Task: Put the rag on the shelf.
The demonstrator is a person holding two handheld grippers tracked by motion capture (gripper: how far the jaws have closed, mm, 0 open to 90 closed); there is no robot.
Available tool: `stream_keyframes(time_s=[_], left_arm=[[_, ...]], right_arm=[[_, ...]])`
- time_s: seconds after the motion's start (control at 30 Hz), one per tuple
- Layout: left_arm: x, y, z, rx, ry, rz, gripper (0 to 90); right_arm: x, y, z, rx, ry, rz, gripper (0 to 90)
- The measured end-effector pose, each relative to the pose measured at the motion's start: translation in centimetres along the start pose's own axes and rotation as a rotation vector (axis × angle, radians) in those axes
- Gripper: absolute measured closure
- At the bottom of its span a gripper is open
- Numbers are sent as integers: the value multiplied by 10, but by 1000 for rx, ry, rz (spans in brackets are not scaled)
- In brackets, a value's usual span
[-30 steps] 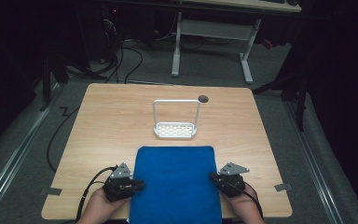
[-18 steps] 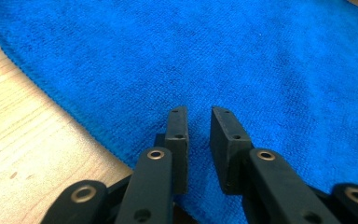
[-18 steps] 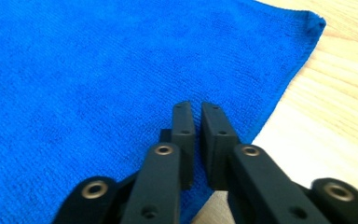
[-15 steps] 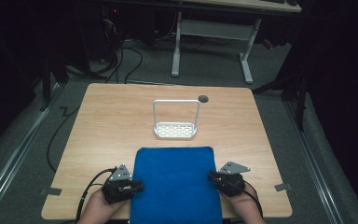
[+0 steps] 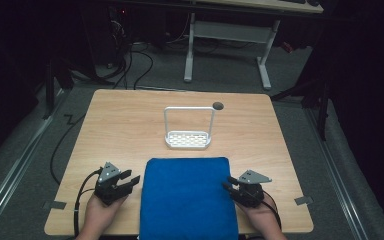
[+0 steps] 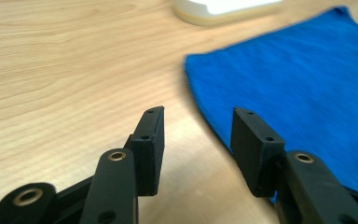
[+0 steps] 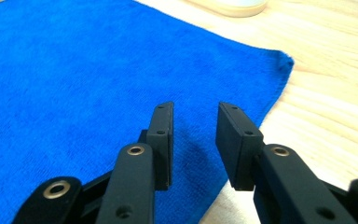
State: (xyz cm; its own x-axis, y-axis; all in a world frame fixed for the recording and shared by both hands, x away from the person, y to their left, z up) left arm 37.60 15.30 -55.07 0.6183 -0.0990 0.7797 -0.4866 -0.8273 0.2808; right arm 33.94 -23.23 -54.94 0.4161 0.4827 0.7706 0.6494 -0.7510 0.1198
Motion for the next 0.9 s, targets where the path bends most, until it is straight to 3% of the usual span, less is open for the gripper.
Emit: stream_keyframes(time_s=[0.17, 0.33, 0.37, 0.4, 0.6, 0.73, 0.9], left_arm=[[18, -9, 19, 33, -12, -42, 548], [28, -12, 36, 29, -19, -72, 533], [32, -12, 44, 5, -17, -108, 533], [34, -11, 48, 1, -33, -110, 532], [36, -2, 67, 1, -85, -87, 565], [33, 2, 74, -10, -96, -101, 658], [30, 7, 75, -2, -89, -61, 821]], right_arm=[[2, 0, 1, 5, 13, -8, 636], [2, 0, 3, 14, 13, -8, 617], [2, -1, 3, 18, 8, -9, 609], [2, -1, 4, 19, 7, -9, 605], [1, 1, 4, 23, 7, 0, 597], [-1, 2, 2, 23, 6, 5, 597], [0, 3, 3, 13, 10, 20, 574]])
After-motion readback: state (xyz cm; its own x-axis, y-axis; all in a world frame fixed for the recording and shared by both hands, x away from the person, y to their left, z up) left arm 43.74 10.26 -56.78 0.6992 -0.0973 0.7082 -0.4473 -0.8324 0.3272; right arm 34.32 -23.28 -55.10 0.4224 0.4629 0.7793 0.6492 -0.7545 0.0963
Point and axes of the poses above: each handheld gripper's, and its own axes: z roughly forward along the jaws, x roughly out of its top, y roughly to its right, the point moved 5 cm from there along z, roughly forward along the jaws, and after that the axes turned 9 degrees about -z, right-handed, at the moved point
